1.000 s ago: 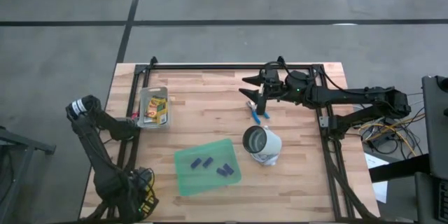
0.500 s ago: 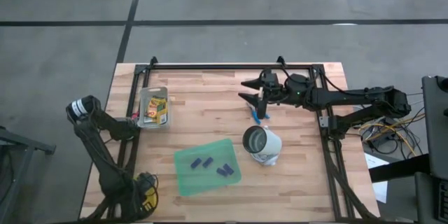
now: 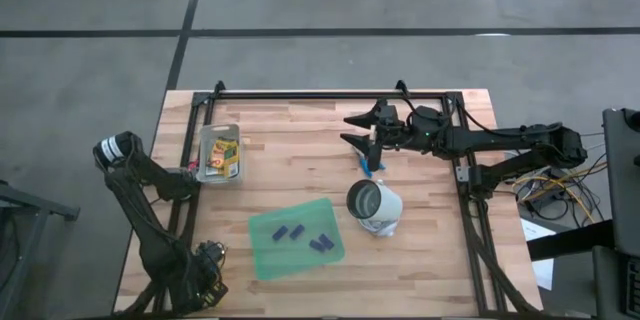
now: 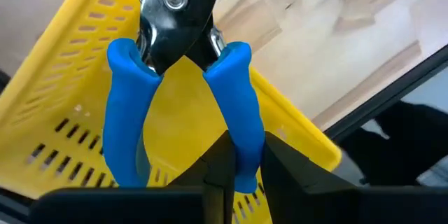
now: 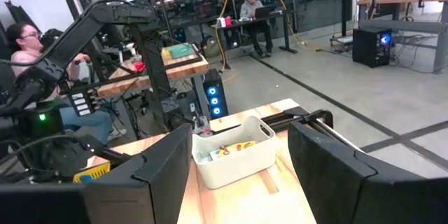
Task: Pick & Place School Supplies
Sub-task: Put the blue hole puncher into the yellow bin
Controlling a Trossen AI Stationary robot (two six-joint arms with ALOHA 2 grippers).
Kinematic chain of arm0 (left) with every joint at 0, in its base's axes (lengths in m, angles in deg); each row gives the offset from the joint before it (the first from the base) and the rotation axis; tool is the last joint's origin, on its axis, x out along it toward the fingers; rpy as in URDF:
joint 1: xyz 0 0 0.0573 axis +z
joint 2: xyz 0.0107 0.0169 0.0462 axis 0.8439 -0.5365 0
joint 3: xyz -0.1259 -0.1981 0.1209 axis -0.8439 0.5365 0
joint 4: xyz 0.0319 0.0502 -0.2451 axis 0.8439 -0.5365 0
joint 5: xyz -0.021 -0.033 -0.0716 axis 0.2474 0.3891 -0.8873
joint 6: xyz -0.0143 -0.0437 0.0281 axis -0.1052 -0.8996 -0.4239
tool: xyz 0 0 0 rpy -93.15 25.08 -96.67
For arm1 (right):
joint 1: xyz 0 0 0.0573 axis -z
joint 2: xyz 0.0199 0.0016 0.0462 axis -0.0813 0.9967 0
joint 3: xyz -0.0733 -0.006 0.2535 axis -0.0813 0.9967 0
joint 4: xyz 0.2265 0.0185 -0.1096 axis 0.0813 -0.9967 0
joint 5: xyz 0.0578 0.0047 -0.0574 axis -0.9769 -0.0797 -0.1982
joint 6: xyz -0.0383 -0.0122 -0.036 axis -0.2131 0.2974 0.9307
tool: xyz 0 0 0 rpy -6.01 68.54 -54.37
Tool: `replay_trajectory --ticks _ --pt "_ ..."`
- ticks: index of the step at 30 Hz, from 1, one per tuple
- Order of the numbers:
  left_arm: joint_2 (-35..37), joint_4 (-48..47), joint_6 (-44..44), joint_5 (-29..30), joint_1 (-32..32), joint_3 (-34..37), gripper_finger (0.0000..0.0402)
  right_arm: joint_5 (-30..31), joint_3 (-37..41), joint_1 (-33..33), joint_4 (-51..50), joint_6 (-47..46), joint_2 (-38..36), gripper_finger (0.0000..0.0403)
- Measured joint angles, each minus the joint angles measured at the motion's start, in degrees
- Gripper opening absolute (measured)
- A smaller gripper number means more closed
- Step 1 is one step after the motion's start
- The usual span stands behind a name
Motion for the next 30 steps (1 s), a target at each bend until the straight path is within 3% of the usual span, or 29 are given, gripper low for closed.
replay_trajectory --ticks 17,20,30 --pt "0.4 0.8 -7.9 -6.9 0.0 -4.1 0.0057 0.1 0.0 0.0 0.2 -0.2 3.5 0.0228" --pt "0.4 1.2 -8.2 -9.8 -0.3 -4.2 0.0057 0.1 0.1 -0.2 2.1 -0.5 6.0 0.0228" --pt "-0.2 1.9 -9.1 -11.5 -0.4 -2.4 0.0057 -0.1 -0.1 -1.1 11.8 0.0 11.8 0.0228"
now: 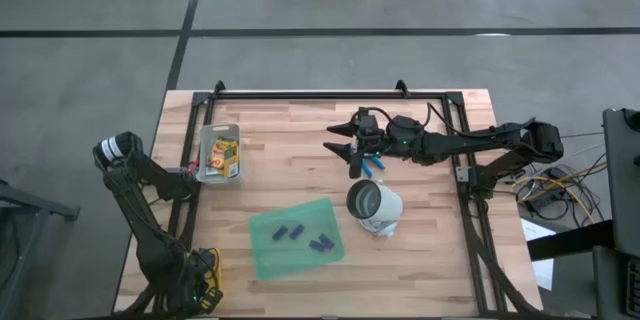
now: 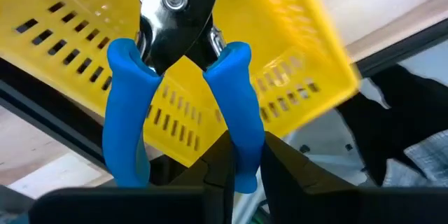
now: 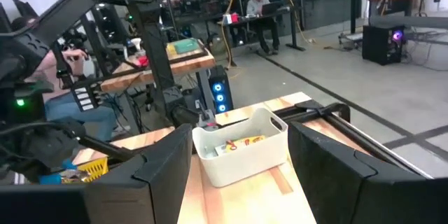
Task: Pick & Place School Supplies
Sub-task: Put the blue hole puncher into the yellow bin
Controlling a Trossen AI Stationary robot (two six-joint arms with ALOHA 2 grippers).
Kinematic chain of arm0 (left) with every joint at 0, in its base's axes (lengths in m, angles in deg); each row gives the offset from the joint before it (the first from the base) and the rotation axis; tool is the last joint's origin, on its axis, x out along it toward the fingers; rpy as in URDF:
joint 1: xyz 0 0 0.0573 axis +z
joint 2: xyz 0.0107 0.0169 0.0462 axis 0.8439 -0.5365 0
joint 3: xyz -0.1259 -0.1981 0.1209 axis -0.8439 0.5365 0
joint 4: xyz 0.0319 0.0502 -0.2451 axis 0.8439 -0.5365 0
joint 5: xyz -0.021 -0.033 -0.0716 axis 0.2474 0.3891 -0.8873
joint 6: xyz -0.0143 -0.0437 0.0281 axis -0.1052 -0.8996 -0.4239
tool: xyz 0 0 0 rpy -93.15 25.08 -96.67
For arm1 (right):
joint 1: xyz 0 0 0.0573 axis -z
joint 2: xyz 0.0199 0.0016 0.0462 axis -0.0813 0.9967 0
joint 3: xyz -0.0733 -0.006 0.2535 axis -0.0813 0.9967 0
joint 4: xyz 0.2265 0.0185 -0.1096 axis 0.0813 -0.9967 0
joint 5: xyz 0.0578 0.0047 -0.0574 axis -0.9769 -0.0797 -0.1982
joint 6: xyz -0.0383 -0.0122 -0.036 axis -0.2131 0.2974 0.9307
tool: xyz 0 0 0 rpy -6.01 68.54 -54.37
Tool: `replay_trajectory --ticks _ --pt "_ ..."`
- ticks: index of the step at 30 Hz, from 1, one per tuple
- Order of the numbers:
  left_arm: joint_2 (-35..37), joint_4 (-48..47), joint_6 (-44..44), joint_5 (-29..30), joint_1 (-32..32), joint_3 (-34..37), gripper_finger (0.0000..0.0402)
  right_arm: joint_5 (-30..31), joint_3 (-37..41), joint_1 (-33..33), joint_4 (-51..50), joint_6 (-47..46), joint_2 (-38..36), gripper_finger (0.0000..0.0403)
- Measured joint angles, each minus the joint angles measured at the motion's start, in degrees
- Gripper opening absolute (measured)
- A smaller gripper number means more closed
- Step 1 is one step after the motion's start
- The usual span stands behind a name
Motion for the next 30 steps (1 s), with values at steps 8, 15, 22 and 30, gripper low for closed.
replay_trajectory --ticks 8,15,22,30 --pt "0.2 3.8 2.2 -1.5 0.1 4.6 0.0057 -0.4 -0.9 0.0 -0.2 1.6 -3.8 0.0228" --pt "0.2 5.7 5.9 -1.4 0.5 6.4 0.0057 -0.4 -0.9 -0.1 -0.7 3.2 -7.7 0.0228" --pt "0.3 7.1 9.1 -1.2 2.2 9.4 0.0057 -0.5 -0.9 -0.6 -0.8 4.2 -8.3 0.0228" --pt "0.7 5.7 18.0 0.2 5.5 10.6 0.0057 -0.4 -0.9 -0.7 -1.9 3.6 -8.2 0.0228"
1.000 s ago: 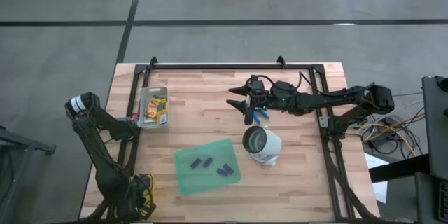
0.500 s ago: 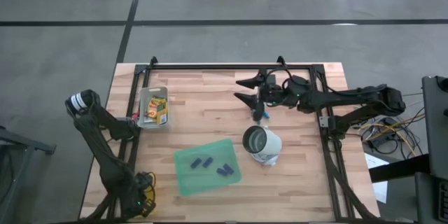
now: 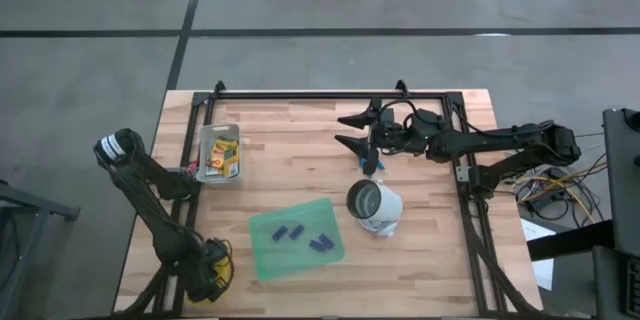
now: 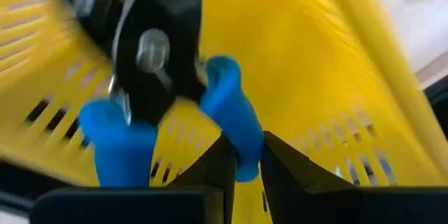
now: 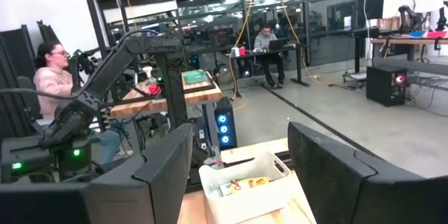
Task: Pick & Place School Supplies
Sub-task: Put the blue hole puncher into the yellow bin
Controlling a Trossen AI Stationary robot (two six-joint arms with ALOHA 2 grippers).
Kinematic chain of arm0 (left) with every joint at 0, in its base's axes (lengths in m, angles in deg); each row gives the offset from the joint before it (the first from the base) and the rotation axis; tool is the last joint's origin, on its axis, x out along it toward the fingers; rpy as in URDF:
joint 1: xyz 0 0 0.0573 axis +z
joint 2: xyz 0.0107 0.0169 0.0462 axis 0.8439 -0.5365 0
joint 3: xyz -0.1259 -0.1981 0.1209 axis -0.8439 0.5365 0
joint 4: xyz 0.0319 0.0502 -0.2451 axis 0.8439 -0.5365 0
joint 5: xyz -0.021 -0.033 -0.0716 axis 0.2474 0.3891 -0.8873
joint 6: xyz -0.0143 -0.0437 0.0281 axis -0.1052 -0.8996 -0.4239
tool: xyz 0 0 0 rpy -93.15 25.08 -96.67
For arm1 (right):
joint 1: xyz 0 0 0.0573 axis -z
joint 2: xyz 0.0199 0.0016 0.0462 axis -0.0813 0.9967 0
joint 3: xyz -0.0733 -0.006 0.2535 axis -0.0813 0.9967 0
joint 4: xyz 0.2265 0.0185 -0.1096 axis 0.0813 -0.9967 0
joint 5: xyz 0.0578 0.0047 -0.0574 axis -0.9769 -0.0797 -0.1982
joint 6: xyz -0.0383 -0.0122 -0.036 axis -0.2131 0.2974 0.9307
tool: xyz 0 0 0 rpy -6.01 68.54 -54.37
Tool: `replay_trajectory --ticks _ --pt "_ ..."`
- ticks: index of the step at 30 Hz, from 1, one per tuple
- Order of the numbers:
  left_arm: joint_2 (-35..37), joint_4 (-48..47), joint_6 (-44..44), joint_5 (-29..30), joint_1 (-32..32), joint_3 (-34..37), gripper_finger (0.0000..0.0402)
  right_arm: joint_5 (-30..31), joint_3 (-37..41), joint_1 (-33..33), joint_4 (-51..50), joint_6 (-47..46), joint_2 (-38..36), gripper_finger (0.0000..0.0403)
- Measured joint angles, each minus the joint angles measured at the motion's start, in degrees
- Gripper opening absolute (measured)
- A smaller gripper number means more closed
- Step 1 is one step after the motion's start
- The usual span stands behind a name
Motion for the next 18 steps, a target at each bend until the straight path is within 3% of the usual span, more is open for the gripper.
replay_trajectory --ticks 8,18 --pt "-0.1 -1.9 9.1 0.6 4.1 0.1 0.0057 0.0 0.0 0.0 -0.4 -0.8 0.0 0.0228" --pt "0.0 -3.2 10.7 0.0 4.7 -2.6 0.0057 0.0 0.0 0.0 -1.3 -0.8 0.0 0.0228"
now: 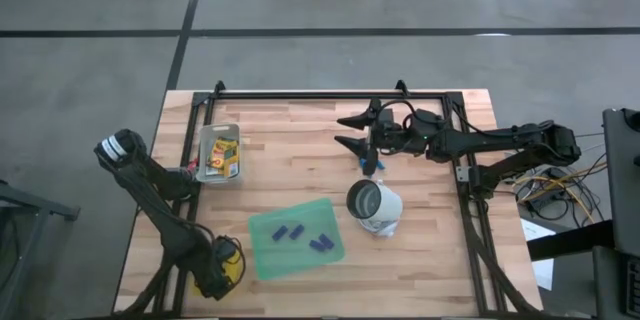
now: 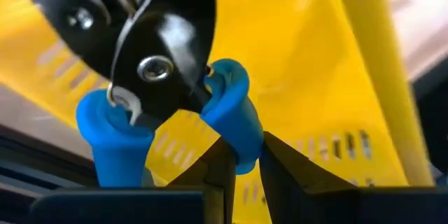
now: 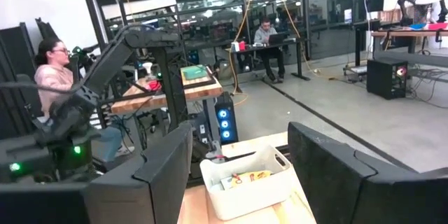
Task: Pick & Place School Supplies
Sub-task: Put the blue hole puncher into the yellow bin
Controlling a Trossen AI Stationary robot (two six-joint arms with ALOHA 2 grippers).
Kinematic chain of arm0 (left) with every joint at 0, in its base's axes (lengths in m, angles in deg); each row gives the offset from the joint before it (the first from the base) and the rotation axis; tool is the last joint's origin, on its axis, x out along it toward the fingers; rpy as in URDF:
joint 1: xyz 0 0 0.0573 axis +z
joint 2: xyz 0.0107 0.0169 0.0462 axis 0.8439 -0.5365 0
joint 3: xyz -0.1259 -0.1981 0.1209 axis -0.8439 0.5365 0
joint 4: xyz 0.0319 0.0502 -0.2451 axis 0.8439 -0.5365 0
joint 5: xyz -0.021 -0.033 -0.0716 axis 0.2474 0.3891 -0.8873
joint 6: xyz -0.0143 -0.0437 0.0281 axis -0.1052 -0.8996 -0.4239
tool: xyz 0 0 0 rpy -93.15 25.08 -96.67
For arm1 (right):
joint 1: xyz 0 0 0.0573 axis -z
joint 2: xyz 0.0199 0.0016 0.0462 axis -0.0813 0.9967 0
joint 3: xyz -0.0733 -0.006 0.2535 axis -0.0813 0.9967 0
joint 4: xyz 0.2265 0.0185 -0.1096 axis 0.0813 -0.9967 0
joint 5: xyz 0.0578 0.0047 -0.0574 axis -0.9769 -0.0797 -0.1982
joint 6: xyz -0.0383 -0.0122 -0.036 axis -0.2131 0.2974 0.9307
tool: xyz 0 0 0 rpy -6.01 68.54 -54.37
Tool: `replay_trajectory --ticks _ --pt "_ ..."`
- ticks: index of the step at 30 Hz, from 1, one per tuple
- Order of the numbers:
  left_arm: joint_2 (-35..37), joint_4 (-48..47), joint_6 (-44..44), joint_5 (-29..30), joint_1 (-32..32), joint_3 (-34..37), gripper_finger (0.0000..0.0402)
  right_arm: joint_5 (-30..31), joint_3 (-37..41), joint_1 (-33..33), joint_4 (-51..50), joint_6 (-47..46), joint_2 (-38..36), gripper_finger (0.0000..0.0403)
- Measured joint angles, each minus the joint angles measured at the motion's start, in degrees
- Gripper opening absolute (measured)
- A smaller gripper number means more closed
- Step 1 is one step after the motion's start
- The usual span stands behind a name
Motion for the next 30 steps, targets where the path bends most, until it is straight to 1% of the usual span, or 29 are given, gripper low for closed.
replay_trajectory --ticks 5,15,20,24,30 --pt "0.1 -1.3 0.9 2.8 0.0 -3.0 0.0057 0.0 0.0 0.0 -0.3 0.2 0.0 0.0228" --pt "0.2 -2.0 -0.5 2.6 0.1 -4.8 0.0057 0.0 0.0 0.0 -0.3 0.0 0.0 0.0228" --pt "0.2 -5.1 -1.0 2.5 0.1 -7.4 0.0057 0.0 0.0 0.0 -0.3 0.0 0.0 0.0228" --pt "0.2 -7.8 -2.3 2.9 0.1 -10.2 0.0057 0.0 0.0 0.0 -0.3 0.0 0.0 0.0228" --pt "0.3 -7.2 -7.5 4.1 1.5 -13.5 0.0057 0.0 0.1 0.0 -0.3 0.3 0.1 0.0228"
